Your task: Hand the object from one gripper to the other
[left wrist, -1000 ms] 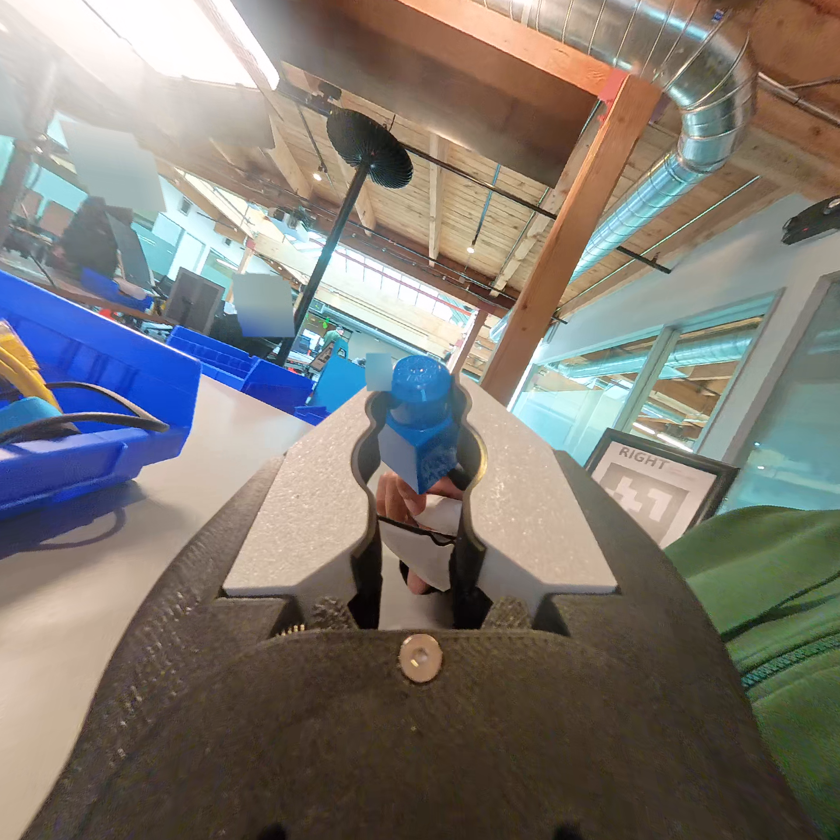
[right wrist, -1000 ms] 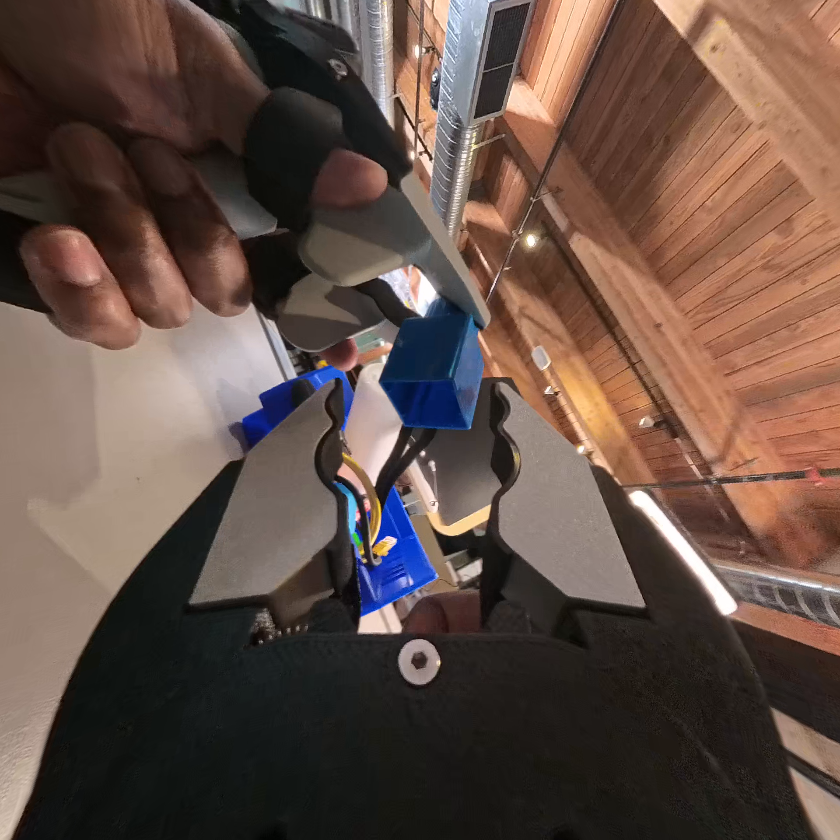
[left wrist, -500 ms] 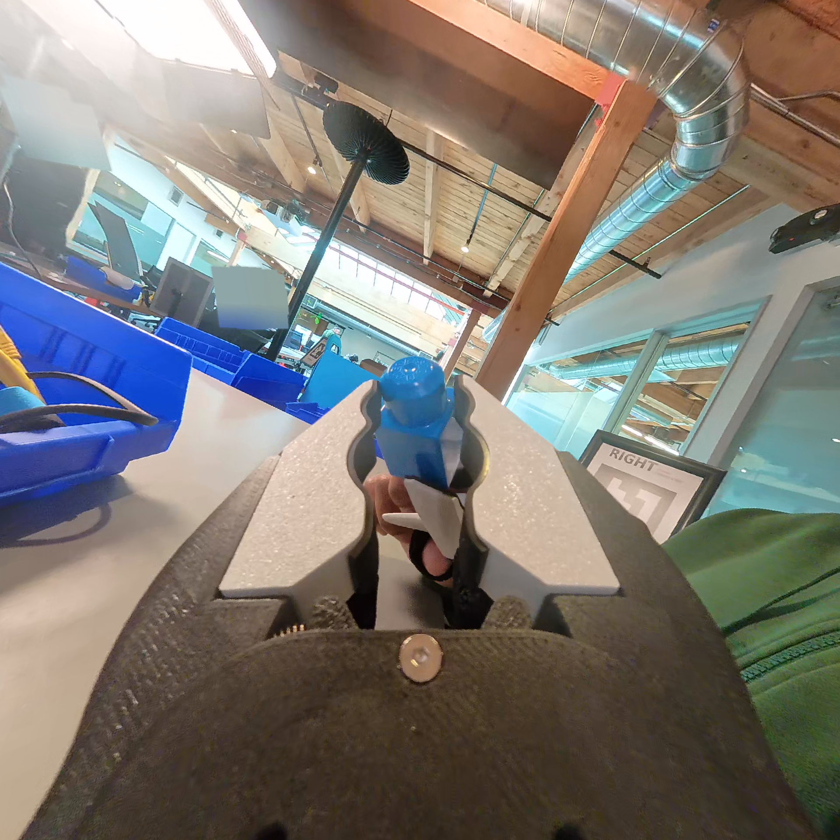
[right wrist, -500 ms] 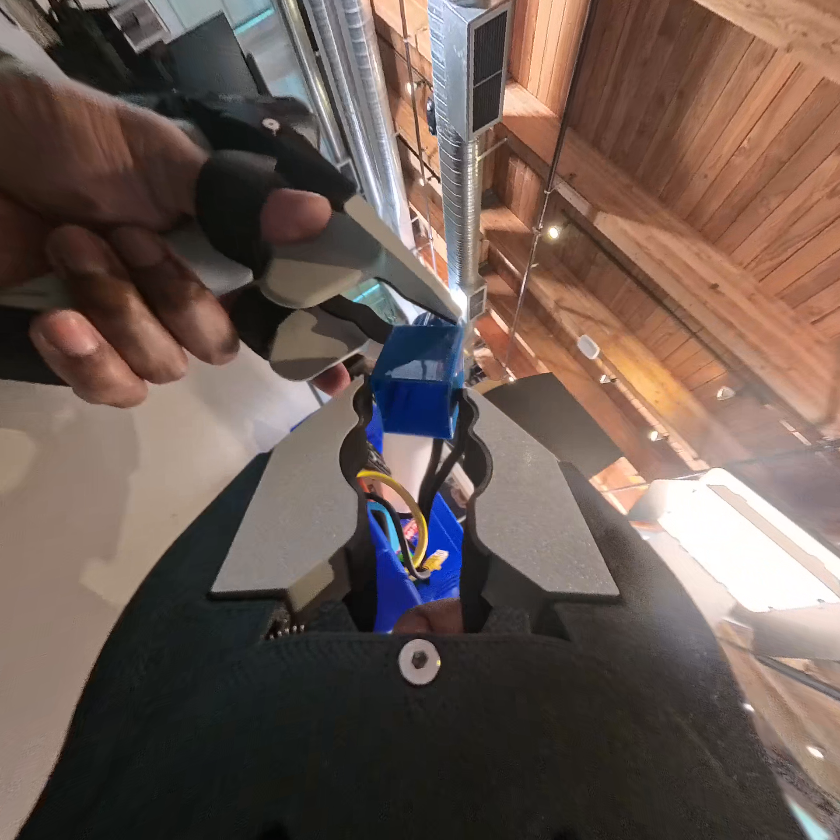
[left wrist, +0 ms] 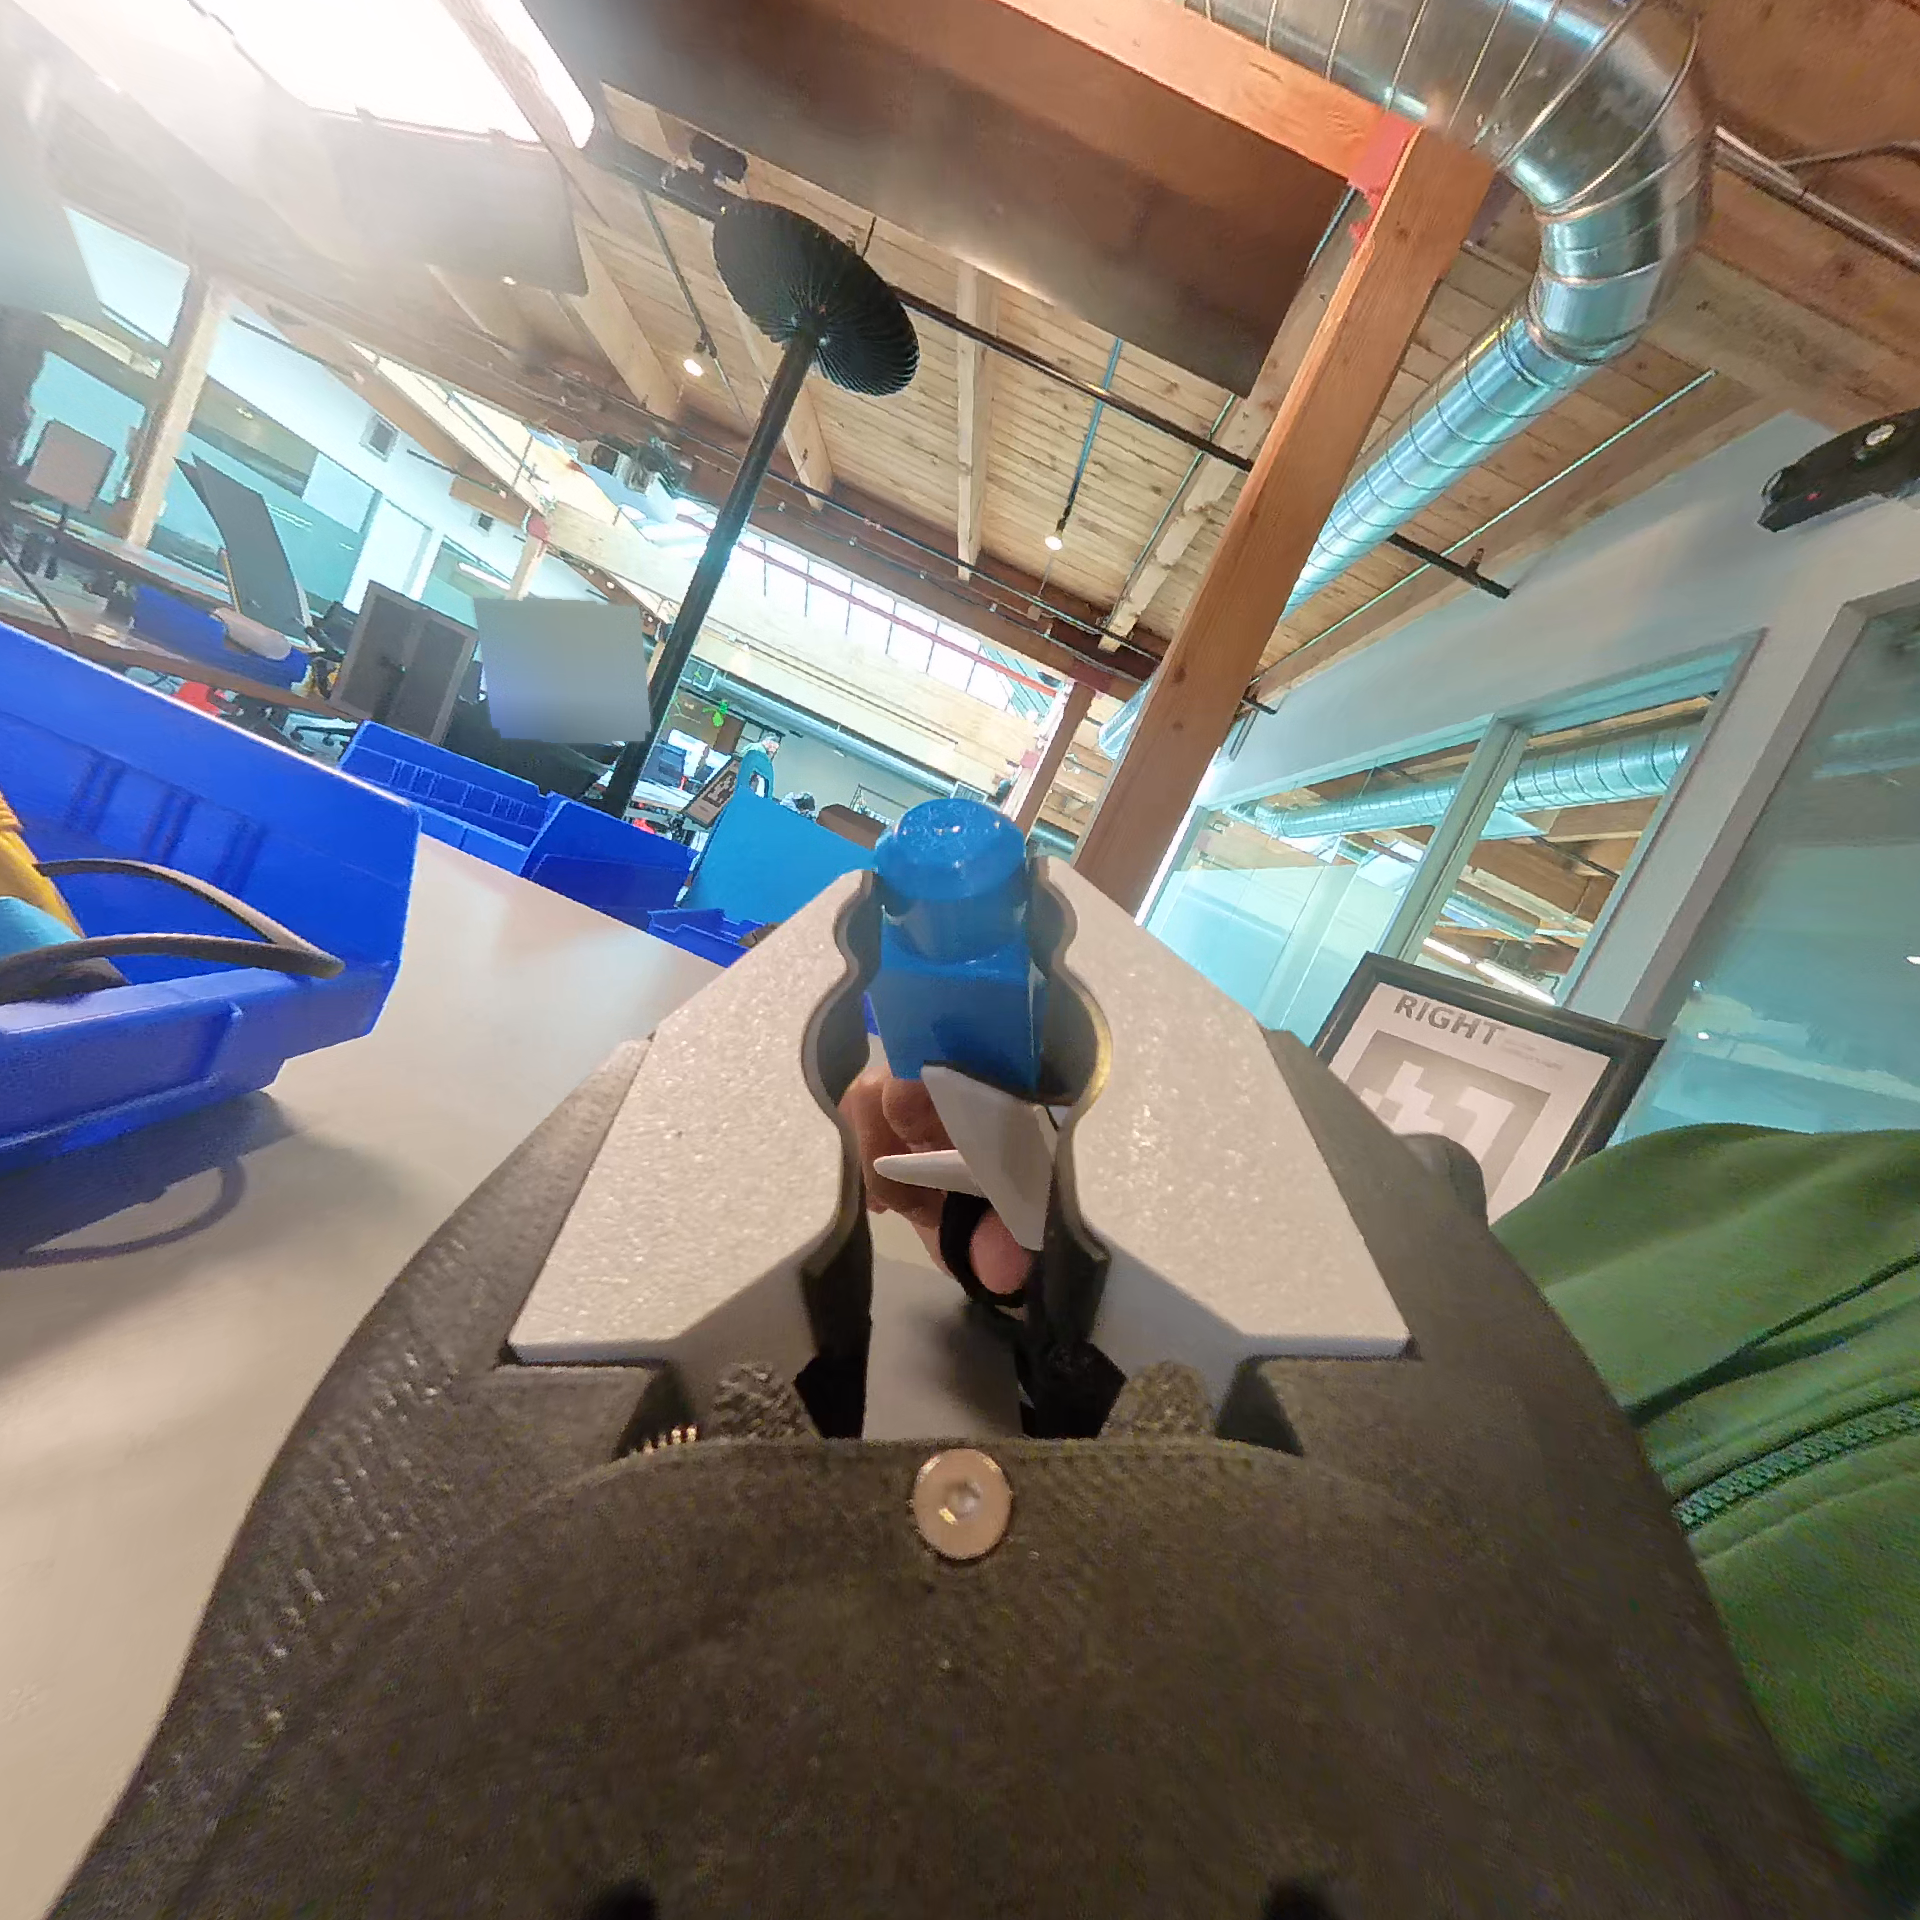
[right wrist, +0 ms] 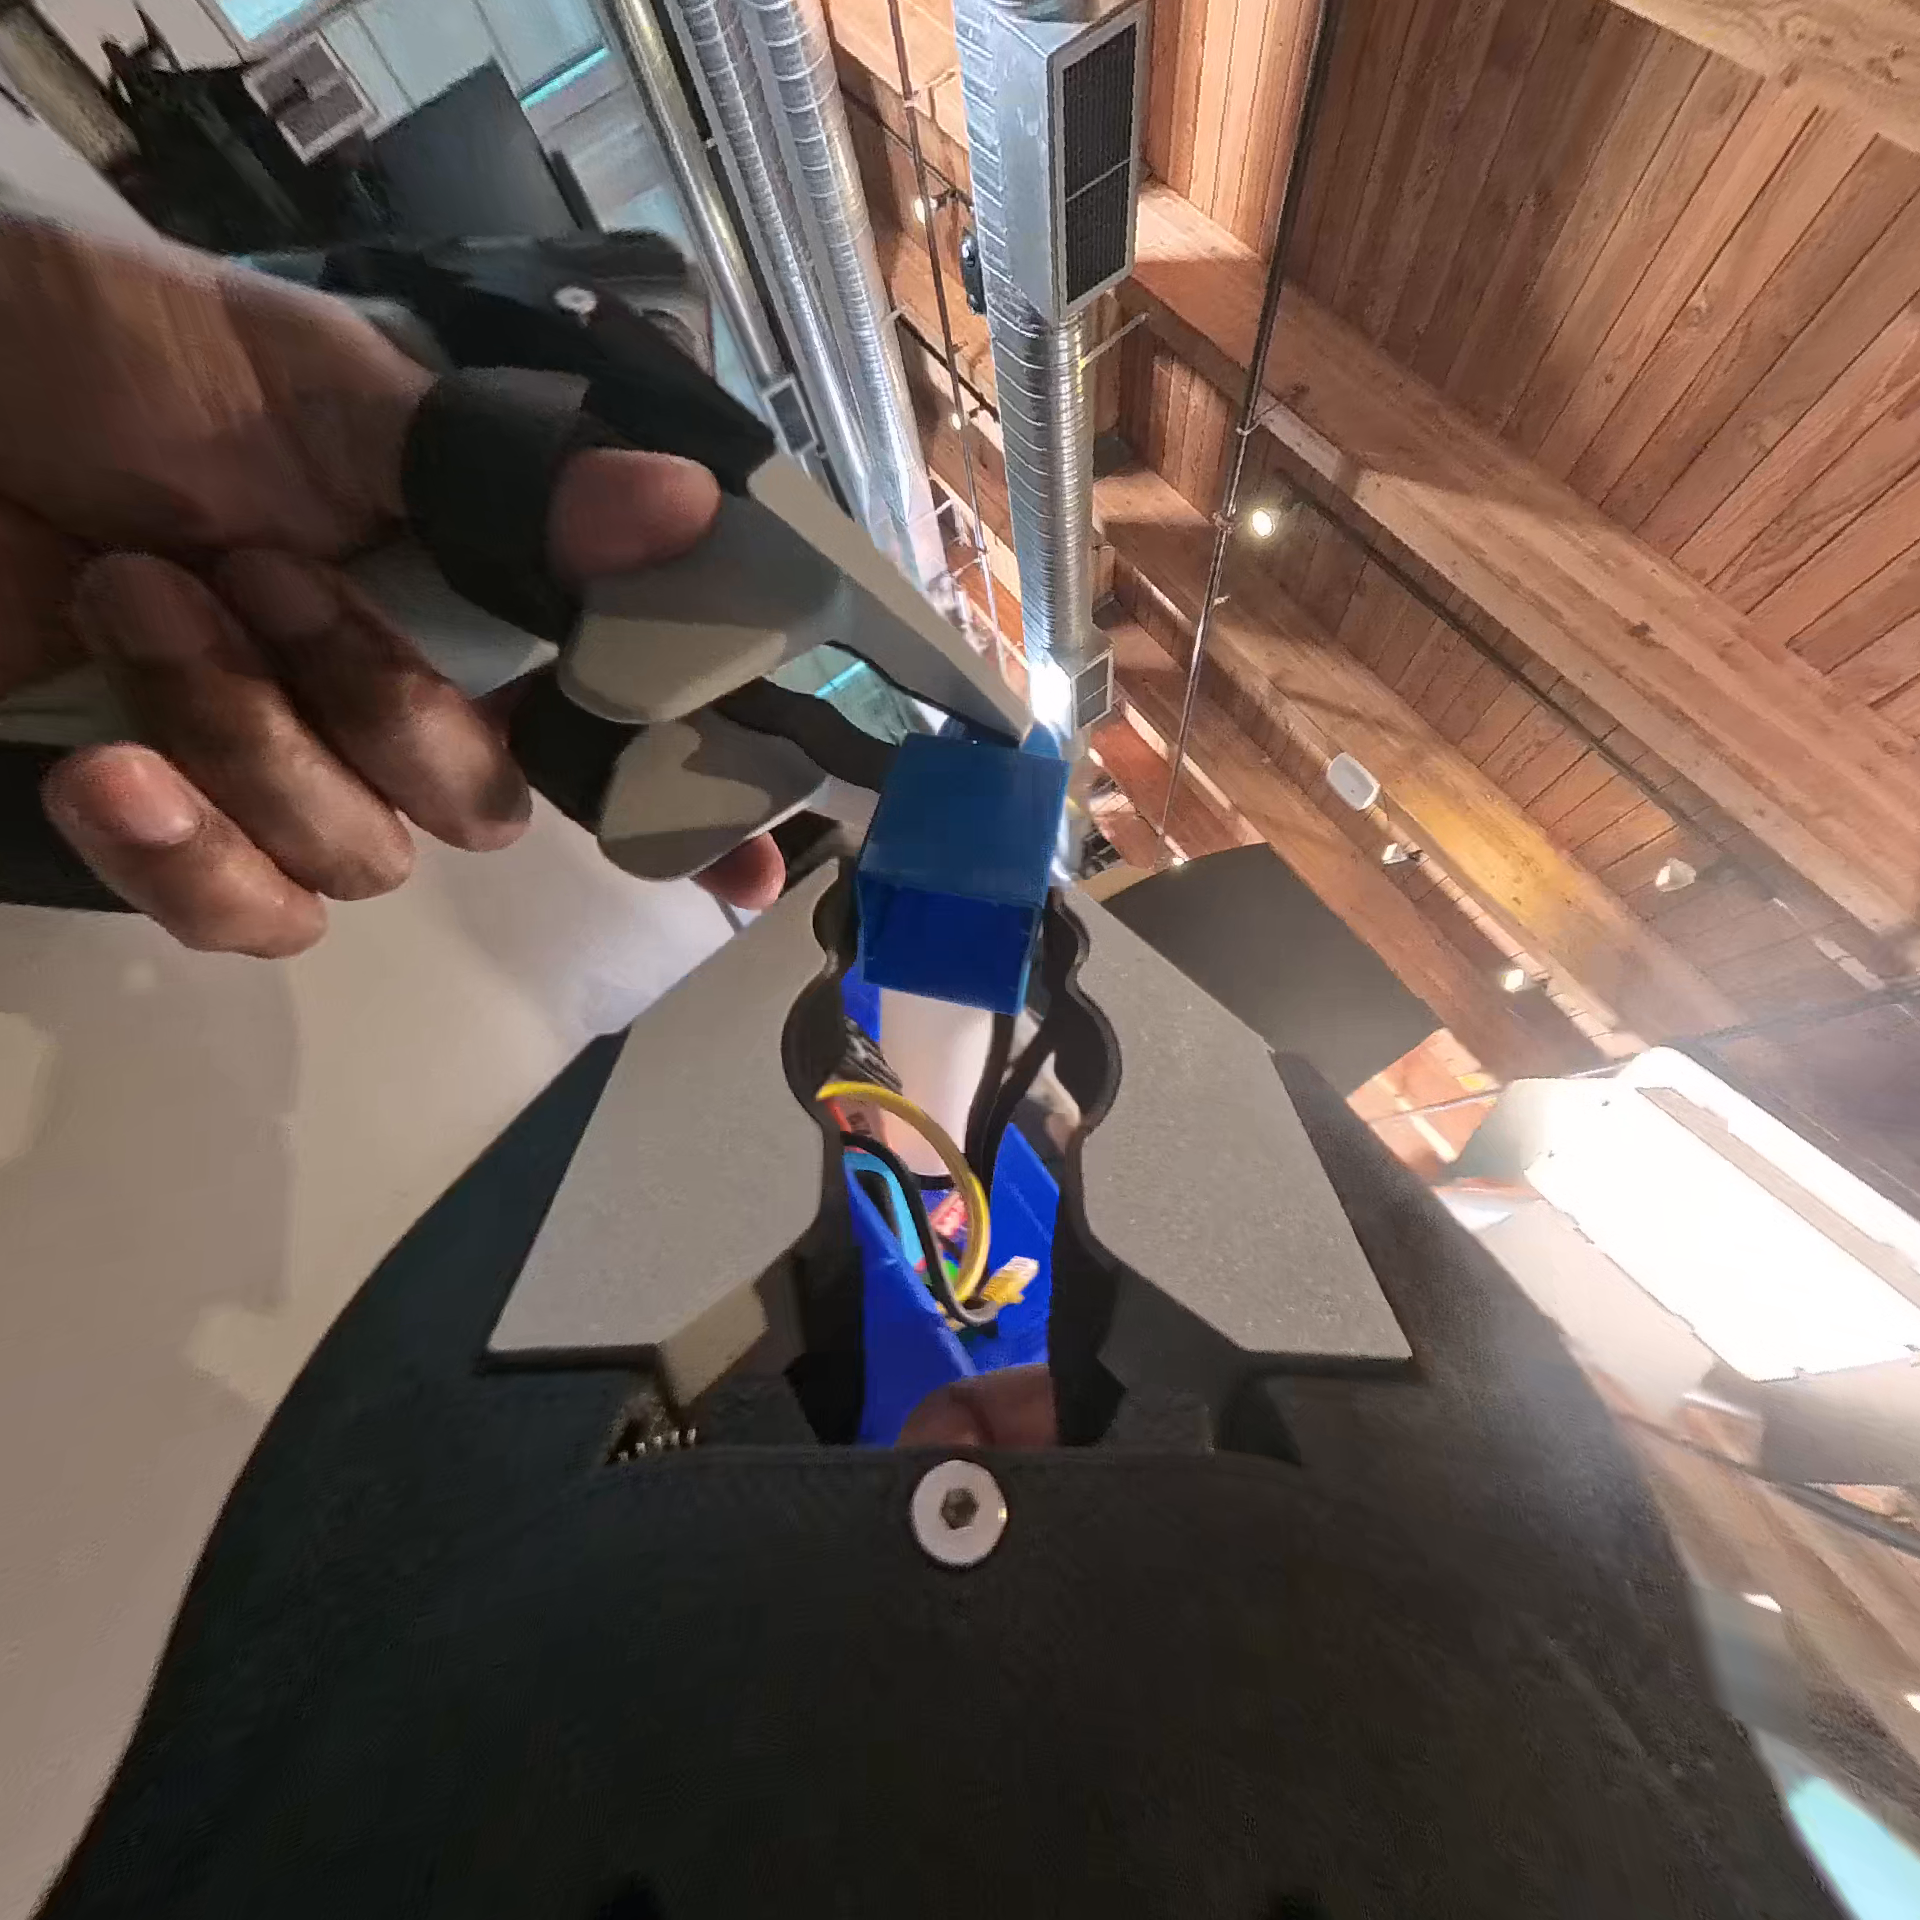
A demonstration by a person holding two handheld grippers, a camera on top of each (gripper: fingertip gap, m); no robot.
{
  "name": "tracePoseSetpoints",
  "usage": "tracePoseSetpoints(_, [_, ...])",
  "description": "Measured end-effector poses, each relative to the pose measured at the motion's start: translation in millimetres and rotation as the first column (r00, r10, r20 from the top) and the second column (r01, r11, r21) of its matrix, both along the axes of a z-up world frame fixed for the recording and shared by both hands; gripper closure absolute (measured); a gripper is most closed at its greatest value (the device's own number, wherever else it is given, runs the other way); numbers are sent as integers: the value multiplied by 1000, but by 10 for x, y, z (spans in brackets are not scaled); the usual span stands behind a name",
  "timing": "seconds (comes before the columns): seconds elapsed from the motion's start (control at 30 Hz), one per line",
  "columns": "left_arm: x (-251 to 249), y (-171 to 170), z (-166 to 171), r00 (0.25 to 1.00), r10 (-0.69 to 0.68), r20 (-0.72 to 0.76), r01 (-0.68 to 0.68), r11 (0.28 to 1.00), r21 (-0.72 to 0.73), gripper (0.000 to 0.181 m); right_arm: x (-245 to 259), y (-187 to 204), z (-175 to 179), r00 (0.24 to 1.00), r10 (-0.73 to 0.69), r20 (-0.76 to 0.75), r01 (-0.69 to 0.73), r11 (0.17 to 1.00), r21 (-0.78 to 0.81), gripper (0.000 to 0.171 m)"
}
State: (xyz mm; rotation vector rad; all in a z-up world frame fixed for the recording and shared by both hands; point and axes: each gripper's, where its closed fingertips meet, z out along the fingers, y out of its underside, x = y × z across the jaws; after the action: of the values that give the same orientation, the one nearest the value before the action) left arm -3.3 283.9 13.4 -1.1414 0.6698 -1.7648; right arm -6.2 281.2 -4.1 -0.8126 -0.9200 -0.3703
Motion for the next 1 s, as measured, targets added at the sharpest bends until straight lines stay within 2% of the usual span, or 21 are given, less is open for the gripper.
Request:
tracePoseSetpoints(0.2, [39,-32,-8,1000,-14,-16,14,1000,0,131,50,-17,31,976,148,-158,-172,973,-155,134])
tracePoseSetpoints(0.27, [68,-70,-27,999,-29,-33,29,999,12,131,19,-47,6,962,203,-182,-238,951,-197,135])
tracePoseSetpoints(0.33, [83,-115,-43,998,-43,-48,45,998,35,142,-2,-69,-2,956,225,-189,-263,942,-210,135])
tracePoseSetpoints(0.67, [1,13,-13,998,47,-33,-46,998,45,144,-6,2,-74,977,168,-128,-192,959,-208,133])
tracePoseSetpoints(0.9, [-8,13,-2,998,59,-30,-57,997,56,145,-248,-83,-364,976,202,78,-181,959,-216,137])
tracePoseSetpoints(1.0, [-11,26,-3,997,76,-35,-73,995,64,146,-245,-73,-364,978,187,86,-166,964,-207,136])
